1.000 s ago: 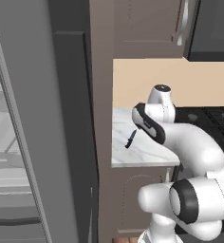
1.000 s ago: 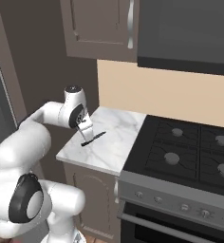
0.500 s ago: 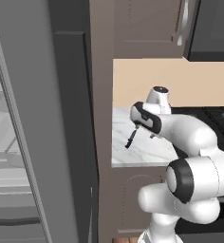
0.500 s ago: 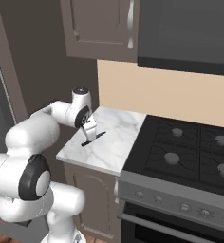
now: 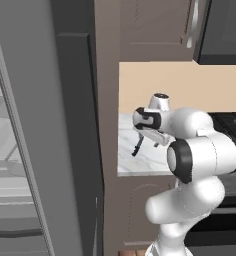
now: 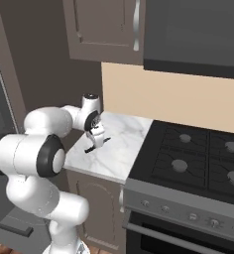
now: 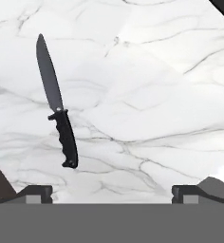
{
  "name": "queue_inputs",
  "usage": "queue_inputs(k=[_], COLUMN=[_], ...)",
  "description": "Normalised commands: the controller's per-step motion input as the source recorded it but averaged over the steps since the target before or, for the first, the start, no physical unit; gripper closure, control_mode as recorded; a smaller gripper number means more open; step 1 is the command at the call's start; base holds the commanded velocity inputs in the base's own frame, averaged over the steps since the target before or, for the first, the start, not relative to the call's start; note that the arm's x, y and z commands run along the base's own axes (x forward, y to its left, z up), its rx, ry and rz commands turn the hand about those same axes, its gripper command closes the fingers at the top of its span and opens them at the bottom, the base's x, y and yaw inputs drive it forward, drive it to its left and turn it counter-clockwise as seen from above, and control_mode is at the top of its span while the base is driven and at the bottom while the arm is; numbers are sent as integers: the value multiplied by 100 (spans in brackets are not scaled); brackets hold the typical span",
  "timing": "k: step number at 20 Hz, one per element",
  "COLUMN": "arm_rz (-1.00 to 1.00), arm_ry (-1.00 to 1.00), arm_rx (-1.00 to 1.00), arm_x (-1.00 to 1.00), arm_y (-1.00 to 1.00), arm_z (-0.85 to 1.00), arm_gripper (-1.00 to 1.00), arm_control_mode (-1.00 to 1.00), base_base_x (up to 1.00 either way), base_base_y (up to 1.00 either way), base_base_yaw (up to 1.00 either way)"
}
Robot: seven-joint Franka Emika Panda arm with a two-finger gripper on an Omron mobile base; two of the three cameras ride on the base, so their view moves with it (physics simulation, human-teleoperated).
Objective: Retrieve the butter from the fridge and place it on a plate on the dining table. Then retrieve the butter knife by the fridge and place it near the plate.
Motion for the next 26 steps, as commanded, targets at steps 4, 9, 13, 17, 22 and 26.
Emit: queue_inputs(k=[4, 9, 13, 17, 22, 26], arm_rz=[0, 0, 0, 0, 0, 0], arm_ry=[5, 2, 0, 0, 0, 0], arm_rx=[2, 2, 0, 0, 0, 0], arm_x=[35, 17, 9, 12, 17, 12], arm_y=[5, 9, 7, 18, 14, 0], arm_z=[-25, -26, -35, -32, -19, -14], arm_gripper=[-100, -100, -100, -100, -100, -100], arm_control_mode=[-100, -100, -100, -100, -100, -100], base_base_x=[0, 0, 0, 0, 0, 0], base_base_y=[0, 0, 0, 0, 0, 0], base_base_yaw=[0, 0, 0, 0, 0, 0])
